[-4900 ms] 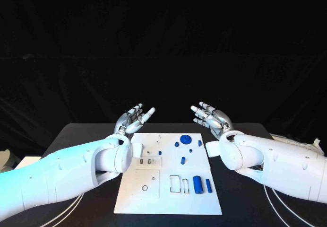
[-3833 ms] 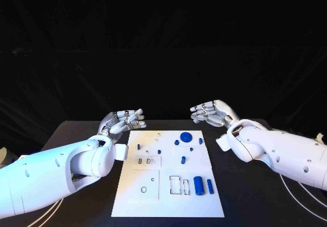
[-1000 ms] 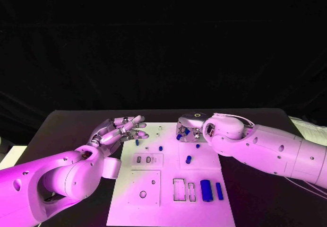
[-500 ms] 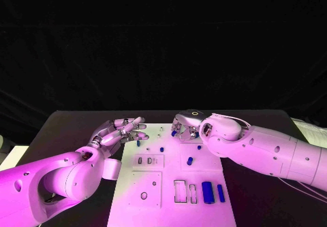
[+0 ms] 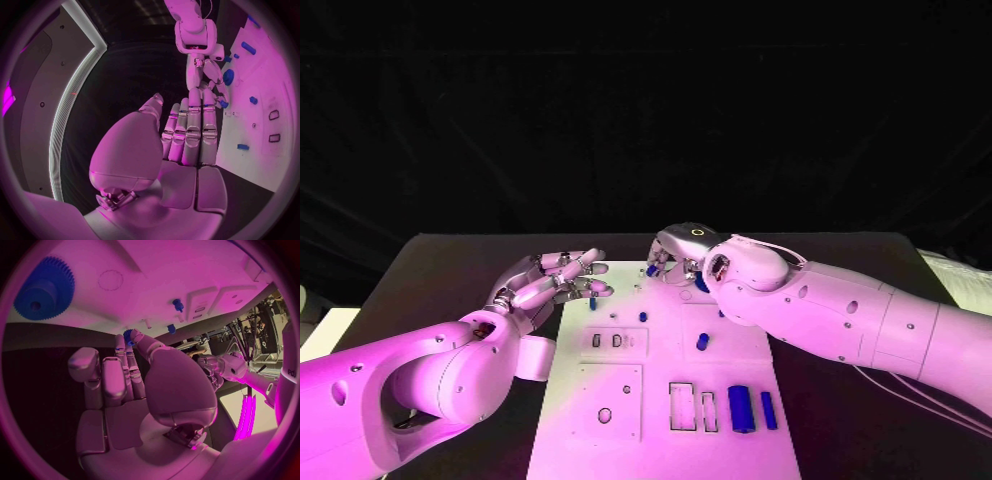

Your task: Assemble the parts on the task board

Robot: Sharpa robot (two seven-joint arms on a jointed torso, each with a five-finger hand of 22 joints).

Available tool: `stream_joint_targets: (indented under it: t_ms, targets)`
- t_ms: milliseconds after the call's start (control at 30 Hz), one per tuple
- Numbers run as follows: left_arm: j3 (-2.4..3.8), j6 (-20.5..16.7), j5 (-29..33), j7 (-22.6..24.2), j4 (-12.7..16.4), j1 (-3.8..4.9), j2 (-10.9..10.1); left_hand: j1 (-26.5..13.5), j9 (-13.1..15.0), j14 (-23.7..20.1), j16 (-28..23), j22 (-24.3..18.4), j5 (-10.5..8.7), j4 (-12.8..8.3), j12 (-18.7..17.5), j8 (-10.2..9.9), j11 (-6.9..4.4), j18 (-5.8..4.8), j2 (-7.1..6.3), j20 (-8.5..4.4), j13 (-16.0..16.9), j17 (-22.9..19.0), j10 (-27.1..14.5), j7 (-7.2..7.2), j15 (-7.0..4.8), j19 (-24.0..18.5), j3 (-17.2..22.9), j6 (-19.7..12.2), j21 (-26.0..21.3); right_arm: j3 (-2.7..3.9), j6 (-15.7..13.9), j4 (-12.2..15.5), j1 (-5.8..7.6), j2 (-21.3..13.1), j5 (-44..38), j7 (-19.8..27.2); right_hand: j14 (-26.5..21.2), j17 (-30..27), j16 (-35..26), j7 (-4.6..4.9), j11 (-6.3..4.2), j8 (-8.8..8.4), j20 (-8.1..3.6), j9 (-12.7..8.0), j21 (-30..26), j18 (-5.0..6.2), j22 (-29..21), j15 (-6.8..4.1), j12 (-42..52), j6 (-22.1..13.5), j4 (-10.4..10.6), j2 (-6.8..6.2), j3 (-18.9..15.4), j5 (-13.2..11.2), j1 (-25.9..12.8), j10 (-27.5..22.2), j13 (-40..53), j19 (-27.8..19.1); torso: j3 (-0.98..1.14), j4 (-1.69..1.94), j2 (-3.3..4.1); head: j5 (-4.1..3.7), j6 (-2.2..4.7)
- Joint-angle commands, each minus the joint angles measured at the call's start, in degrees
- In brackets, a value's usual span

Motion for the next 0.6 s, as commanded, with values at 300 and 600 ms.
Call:
stream_joint_targets:
  t_ms: [300, 600]
  targets:
    - [0.04, 1.2, 0.2, 0.2, 0.1, 0.14, 0.0, 0.3, 0.0, -0.4, -0.3, 0.0, -0.35, -0.2, -0.2, -0.3, -0.09, 0.58, -0.12, 0.38, -0.1, 0.0, -0.3, 0.25, 0.12, 0.1, 0.0, -0.1, -0.3, 0.02, -1.3, -2.7, 0.00, 2.3, 0.3, 0.0, 2.1, 0.2, 0.4, 0.35, 0.22, -0.19, 0.16, 0.8, 0.4, -1.15, 0.1, -0.31, -0.4, -0.1, 0.4, 0.12, 0.1, 0.4, 0.0, -0.2, -0.1, 0.3, 0.04, 0.09, 0.15, 0.53, -0.12]
    - [0.04, 1.3, 0.2, 0.2, 0.3, 0.27, 0.0, 0.3, 0.0, -0.4, -0.3, 0.0, -0.35, -0.2, -0.2, -0.3, -0.09, 0.58, -0.12, 0.38, -0.1, 0.0, -0.3, 0.25, 0.12, 0.1, 0.0, -0.1, -0.3, 0.02, -0.5, -4.5, -0.01, 3.6, 0.3, 0.2, 2.1, 0.2, 0.5, 0.38, 0.25, -0.24, 0.15, 0.8, 0.4, -1.12, 0.0, -0.28, -0.4, -0.2, 0.4, 0.06, 0.1, 0.4, 0.0, -0.2, -0.1, 0.3, 0.00, 0.03, 0.26, 0.65, -0.11]
